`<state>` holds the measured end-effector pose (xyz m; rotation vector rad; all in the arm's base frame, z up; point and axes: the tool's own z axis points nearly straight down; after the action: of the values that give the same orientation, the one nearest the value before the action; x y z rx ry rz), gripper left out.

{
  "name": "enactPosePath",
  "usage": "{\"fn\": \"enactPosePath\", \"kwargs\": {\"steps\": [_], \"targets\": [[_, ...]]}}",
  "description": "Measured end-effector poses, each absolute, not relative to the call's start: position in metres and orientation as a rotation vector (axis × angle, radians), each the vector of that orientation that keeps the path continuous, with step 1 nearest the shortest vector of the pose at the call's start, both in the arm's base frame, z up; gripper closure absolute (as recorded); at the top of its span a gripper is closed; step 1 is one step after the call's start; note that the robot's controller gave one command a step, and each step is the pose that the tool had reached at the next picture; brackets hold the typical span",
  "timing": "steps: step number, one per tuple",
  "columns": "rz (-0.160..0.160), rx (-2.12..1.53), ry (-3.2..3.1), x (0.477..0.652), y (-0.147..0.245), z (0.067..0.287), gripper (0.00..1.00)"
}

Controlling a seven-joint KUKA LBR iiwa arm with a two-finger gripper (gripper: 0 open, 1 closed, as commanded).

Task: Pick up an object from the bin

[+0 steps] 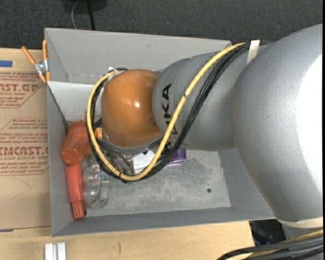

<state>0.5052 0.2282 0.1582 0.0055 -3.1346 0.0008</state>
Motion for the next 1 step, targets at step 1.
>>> {"fn": "enactPosePath", "kwargs": {"steps": [1], "targets": [[-0.002,0.002,-3.142,0.5074,0.2273,0.1626,0.00]]}}
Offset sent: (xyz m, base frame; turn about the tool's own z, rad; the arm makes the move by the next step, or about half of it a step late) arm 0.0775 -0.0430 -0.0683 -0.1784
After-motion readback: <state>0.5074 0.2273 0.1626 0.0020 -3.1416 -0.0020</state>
